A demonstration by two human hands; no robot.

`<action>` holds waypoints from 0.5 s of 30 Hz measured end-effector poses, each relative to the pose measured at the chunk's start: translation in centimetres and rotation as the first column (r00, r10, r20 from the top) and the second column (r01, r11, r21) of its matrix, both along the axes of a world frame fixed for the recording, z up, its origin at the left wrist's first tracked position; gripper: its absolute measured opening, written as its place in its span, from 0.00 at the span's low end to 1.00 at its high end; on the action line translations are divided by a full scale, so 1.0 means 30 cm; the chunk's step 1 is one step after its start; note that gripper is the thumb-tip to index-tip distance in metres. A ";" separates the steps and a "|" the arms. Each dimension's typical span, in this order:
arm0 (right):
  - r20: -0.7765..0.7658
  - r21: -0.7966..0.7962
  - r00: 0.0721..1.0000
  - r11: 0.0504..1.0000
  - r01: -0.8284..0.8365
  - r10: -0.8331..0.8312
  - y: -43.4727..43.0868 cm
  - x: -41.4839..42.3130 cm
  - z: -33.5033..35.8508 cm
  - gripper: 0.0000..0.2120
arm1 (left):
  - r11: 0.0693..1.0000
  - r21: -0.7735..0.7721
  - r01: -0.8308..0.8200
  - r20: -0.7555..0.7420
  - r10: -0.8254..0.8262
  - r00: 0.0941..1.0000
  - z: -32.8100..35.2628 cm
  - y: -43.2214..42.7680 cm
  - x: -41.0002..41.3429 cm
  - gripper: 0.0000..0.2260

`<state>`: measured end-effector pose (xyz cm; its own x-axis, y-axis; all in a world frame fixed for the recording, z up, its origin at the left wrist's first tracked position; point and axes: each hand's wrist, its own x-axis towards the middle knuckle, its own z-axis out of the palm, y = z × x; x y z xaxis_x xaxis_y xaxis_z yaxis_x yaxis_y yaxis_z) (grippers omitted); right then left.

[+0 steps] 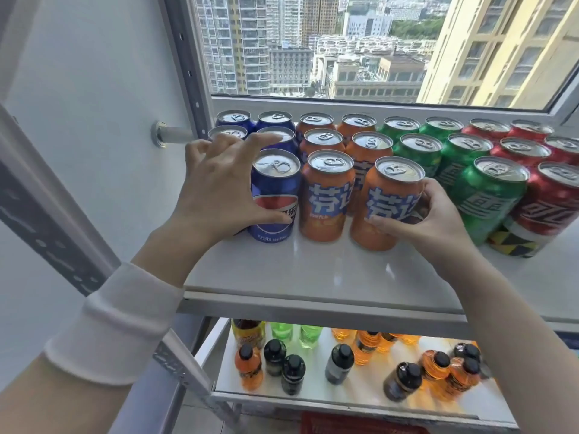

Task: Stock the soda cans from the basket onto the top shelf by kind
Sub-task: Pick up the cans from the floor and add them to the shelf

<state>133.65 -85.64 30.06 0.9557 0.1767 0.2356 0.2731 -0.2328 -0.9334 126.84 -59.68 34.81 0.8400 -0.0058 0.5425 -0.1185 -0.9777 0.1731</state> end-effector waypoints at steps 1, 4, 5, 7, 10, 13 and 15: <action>0.008 -0.003 1.000 1.000 -0.001 0.001 0.001 0.007 -0.003 0.33 | 1.000 0.014 0.001 0.001 -0.001 1.000 -0.002 -0.003 -0.001 0.39; 0.024 -0.003 1.000 1.000 -0.009 0.009 0.007 0.020 -0.004 0.32 | 0.999 0.015 -0.034 0.010 0.034 0.999 -0.002 -0.011 -0.002 0.36; 0.029 -0.005 0.999 1.000 -0.016 0.016 0.009 0.021 -0.003 0.32 | 0.999 0.023 -0.045 0.012 0.045 0.999 -0.001 -0.013 -0.002 0.36; 0.038 -0.006 0.999 1.000 -0.027 0.027 0.013 0.021 0.001 0.32 | 0.997 0.047 -0.059 0.004 0.058 0.998 0.005 -0.018 0.000 0.37; 0.048 0.010 0.998 0.999 -0.035 0.035 0.016 0.024 0.001 0.34 | 0.995 0.070 -0.073 -0.018 0.075 0.997 0.013 -0.022 0.004 0.36; 0.062 0.027 0.997 0.998 -0.049 0.048 0.016 0.027 -0.004 0.37 | 0.990 0.116 -0.084 -0.031 0.088 0.996 0.015 -0.019 0.008 0.36; 0.074 0.024 0.996 0.998 -0.056 0.055 0.018 0.024 -0.004 0.38 | 0.981 0.166 -0.103 -0.031 0.109 0.994 0.017 -0.014 0.010 0.37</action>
<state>134.38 -85.10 29.93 0.9247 0.2220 0.3093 0.3524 -0.1916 -0.9160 127.15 -60.08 35.32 0.8614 -0.0019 0.5080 -0.0090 -0.9999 0.0115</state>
